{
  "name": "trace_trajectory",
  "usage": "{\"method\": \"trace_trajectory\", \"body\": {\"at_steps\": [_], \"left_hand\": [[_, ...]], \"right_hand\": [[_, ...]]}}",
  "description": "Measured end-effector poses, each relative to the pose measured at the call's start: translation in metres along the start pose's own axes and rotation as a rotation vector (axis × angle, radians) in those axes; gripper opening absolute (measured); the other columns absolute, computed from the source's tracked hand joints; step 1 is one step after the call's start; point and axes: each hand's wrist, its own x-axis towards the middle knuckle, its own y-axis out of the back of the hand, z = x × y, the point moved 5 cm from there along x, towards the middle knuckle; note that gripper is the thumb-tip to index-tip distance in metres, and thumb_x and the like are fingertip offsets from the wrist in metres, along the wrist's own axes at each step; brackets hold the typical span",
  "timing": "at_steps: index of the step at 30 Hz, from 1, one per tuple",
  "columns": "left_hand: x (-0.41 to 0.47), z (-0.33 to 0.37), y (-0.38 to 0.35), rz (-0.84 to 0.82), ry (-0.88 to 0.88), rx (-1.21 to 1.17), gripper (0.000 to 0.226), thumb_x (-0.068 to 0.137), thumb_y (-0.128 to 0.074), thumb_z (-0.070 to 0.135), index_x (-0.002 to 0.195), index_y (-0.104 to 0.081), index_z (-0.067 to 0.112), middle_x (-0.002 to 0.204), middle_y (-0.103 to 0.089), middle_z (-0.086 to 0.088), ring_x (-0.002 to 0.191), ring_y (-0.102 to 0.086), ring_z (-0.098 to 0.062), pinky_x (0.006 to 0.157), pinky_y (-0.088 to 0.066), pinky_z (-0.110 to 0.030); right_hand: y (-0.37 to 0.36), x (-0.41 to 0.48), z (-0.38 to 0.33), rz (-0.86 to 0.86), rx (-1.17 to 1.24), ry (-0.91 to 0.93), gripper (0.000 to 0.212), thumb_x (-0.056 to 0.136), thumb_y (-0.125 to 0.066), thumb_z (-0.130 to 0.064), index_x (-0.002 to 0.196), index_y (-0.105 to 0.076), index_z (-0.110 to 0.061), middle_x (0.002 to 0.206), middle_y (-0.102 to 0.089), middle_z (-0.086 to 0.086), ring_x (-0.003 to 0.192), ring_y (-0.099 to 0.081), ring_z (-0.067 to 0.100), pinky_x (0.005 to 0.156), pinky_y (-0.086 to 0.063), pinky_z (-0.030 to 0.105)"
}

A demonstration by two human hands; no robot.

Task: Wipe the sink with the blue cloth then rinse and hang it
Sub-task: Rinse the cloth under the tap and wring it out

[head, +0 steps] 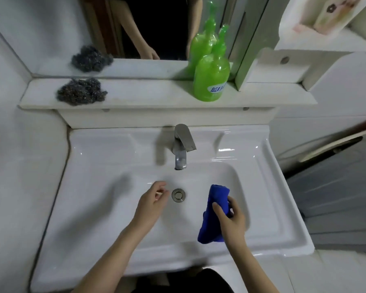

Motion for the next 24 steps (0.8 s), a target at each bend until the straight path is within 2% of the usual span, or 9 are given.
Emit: {"method": "trace_trajectory", "body": {"at_steps": [2, 5, 7, 10, 12, 16, 21, 22, 24], "left_hand": [[0.030, 0.026, -0.011, 0.045, 0.022, -0.111, 0.015, 0.090, -0.061, 0.034, 0.105, -0.062, 0.031, 0.099, -0.066, -0.007, 0.091, -0.064, -0.024, 0.084, -0.053, -0.035], [0.075, 0.063, -0.027, 0.078, 0.054, -0.279, 0.007, 0.095, -0.061, 0.022, 0.101, -0.062, 0.017, 0.094, -0.067, -0.013, 0.079, -0.065, -0.023, 0.072, -0.054, -0.031], [0.101, 0.079, -0.038, 0.068, 0.123, -0.337, 0.022, 0.096, -0.059, 0.025, 0.105, -0.061, 0.005, 0.096, -0.066, -0.015, 0.077, -0.065, -0.025, 0.064, -0.052, -0.029], [0.122, 0.090, -0.051, 0.070, 0.202, -0.359, 0.020, 0.097, -0.057, 0.025, 0.098, -0.063, 0.005, 0.097, -0.070, -0.013, 0.074, -0.071, -0.022, 0.055, -0.054, -0.021], [0.129, 0.095, -0.055, 0.097, 0.214, -0.446, 0.015, 0.096, -0.059, 0.018, 0.092, -0.064, 0.004, 0.094, -0.070, -0.017, 0.070, -0.072, -0.019, 0.061, -0.058, -0.022], [0.134, 0.098, -0.057, 0.173, 0.243, -0.517, 0.018, 0.093, -0.060, 0.009, 0.097, -0.065, -0.008, 0.082, -0.072, -0.017, 0.065, -0.073, -0.020, 0.058, -0.055, -0.019], [0.134, 0.101, -0.057, 0.209, 0.302, -0.518, 0.015, 0.091, -0.063, 0.009, 0.087, -0.065, -0.005, 0.078, -0.072, -0.016, 0.062, -0.073, -0.019, 0.055, -0.054, -0.019], [0.135, 0.103, -0.056, 0.212, 0.307, -0.528, 0.015, 0.090, -0.063, 0.009, 0.080, -0.063, -0.003, 0.076, -0.072, -0.016, 0.062, -0.073, -0.019, 0.057, -0.053, -0.020], [0.140, 0.106, -0.054, 0.218, 0.304, -0.536, 0.021, 0.087, -0.063, 0.008, 0.069, -0.054, 0.003, 0.062, -0.069, -0.010, 0.063, -0.074, -0.020, 0.072, -0.048, -0.029]], "right_hand": [[0.000, 0.021, 0.001, -0.038, -0.009, -0.004, 0.027, 0.085, -0.073, -0.020, 0.108, -0.063, -0.031, 0.099, -0.072, -0.003, 0.092, -0.066, 0.020, 0.075, -0.047, 0.023], [-0.002, 0.052, -0.006, -0.105, -0.025, 0.012, 0.028, 0.086, -0.073, -0.018, 0.107, -0.063, -0.034, 0.100, -0.071, -0.009, 0.092, -0.066, 0.013, 0.075, -0.048, 0.021], [-0.003, 0.069, -0.011, -0.161, -0.020, 0.026, 0.028, 0.086, -0.072, -0.018, 0.105, -0.063, -0.036, 0.097, -0.072, -0.009, 0.090, -0.067, 0.013, 0.077, -0.052, 0.025], [-0.005, 0.088, -0.014, -0.228, 0.012, 0.018, 0.026, 0.088, -0.070, -0.015, 0.106, -0.064, -0.033, 0.094, -0.073, -0.004, 0.087, -0.069, 0.016, 0.077, -0.055, 0.028], [-0.006, 0.098, -0.011, -0.244, 0.034, 0.007, 0.026, 0.088, -0.071, -0.014, 0.108, -0.064, -0.030, 0.095, -0.073, -0.001, 0.088, -0.070, 0.020, 0.076, -0.055, 0.028], [-0.009, 0.113, -0.006, -0.253, 0.049, -0.005, 0.026, 0.088, -0.071, -0.013, 0.108, -0.064, -0.026, 0.095, -0.073, 0.000, 0.086, -0.070, 0.021, 0.072, -0.056, 0.026], [-0.012, 0.115, 0.002, -0.253, 0.034, -0.018, 0.025, 0.087, -0.072, -0.012, 0.109, -0.065, -0.022, 0.094, -0.072, 0.001, 0.075, -0.067, 0.009, 0.064, -0.052, 0.014], [-0.013, 0.115, 0.004, -0.253, 0.028, -0.019, 0.025, 0.087, -0.072, -0.012, 0.110, -0.065, -0.021, 0.094, -0.072, 0.001, 0.073, -0.066, 0.006, 0.063, -0.051, 0.013], [-0.015, 0.114, 0.005, -0.246, 0.018, -0.028, 0.026, 0.087, -0.072, -0.013, 0.110, -0.064, -0.021, 0.095, -0.072, -0.001, 0.073, -0.065, 0.004, 0.063, -0.050, 0.012]]}}
